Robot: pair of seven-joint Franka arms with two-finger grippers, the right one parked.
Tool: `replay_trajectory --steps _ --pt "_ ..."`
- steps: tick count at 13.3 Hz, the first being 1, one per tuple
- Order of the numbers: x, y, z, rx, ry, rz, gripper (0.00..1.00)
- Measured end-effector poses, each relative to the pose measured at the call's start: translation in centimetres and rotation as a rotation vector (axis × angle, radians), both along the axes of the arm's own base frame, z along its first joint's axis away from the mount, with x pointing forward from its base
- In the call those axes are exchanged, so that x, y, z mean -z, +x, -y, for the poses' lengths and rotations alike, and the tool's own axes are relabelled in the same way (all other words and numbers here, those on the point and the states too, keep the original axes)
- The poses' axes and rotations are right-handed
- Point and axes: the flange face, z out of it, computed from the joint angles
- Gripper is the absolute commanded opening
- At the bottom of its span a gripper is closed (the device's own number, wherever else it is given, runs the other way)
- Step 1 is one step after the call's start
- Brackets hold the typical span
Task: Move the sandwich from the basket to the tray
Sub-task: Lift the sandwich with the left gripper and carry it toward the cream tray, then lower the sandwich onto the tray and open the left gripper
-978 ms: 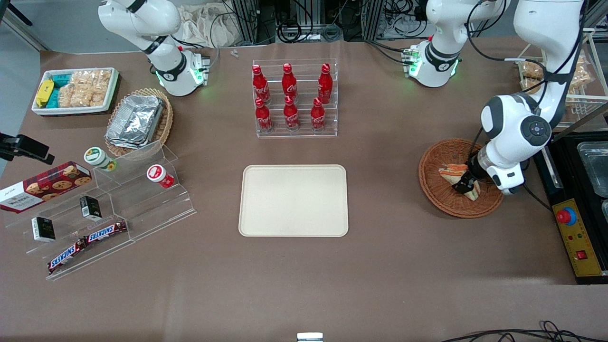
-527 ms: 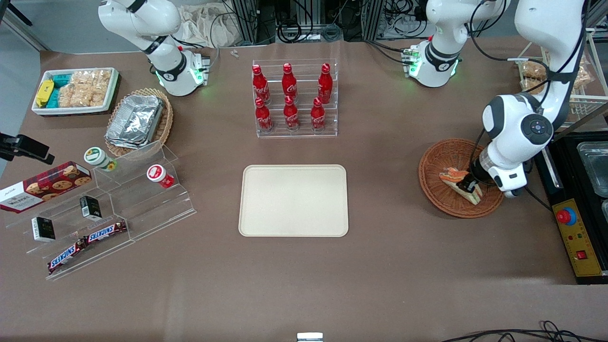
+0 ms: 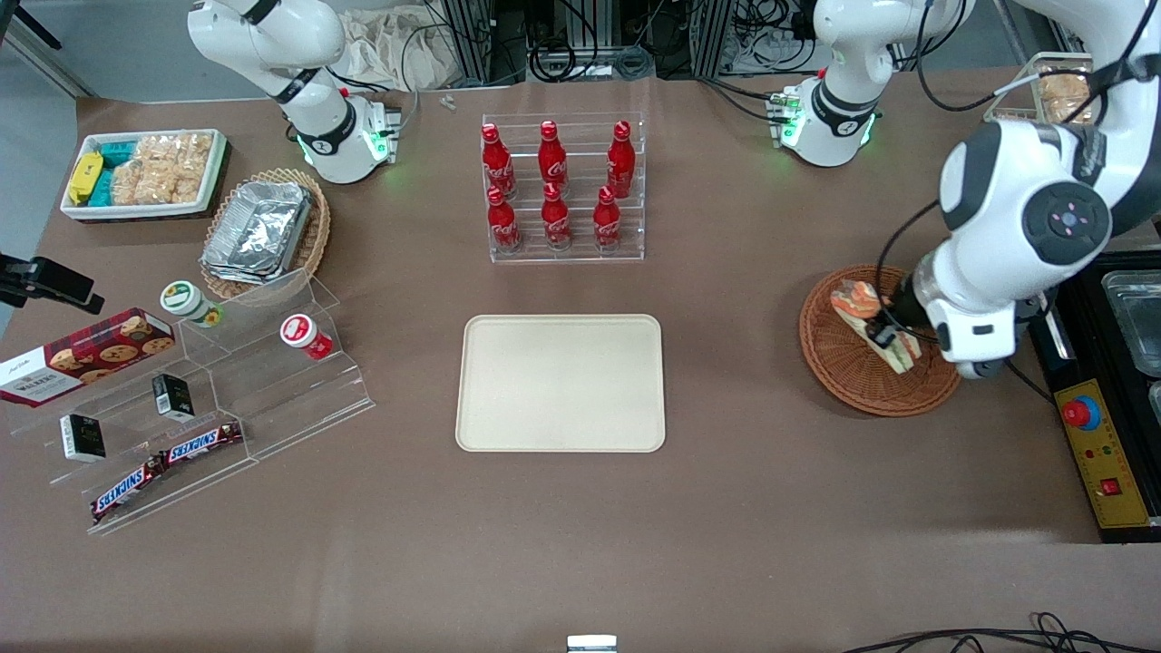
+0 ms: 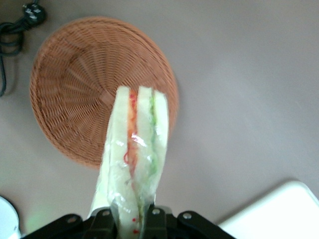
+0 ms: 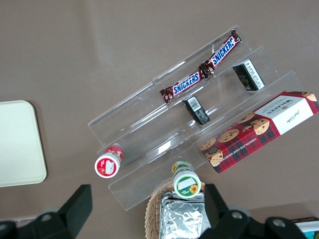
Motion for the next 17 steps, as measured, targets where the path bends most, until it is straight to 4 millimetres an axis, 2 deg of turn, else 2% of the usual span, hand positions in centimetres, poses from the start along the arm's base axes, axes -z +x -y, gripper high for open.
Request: replay_trajectory --steps 2,4,6,8,9,12,13,15,17 --pt "-2.8 -0.7 7.8 0.139 -0.048 0.039 0.00" --pt "-3.4 -2.2 16.1 0.292 -0.107 0.048 0.00" --pt "-1.3 -3.1 21.9 0.421 -0.132 0.076 0.00" --pt "2.7 -3.9 27.0 0.529 -0.159 0.116 0.00" --pt "5.5 -4.2 28.9 0.571 -0.168 0.111 0.00" --pt "15.0 -4.2 31.5 0.677 -0.163 0.086 0.00" --pt "17.2 -4.3 31.8 0.698 -0.159 0.070 0.00" --pt "19.7 -4.2 31.8 0.735 -0.147 0.050 0.00" --pt "21.1 -3.8 31.3 0.754 -0.123 0.049 0.03"
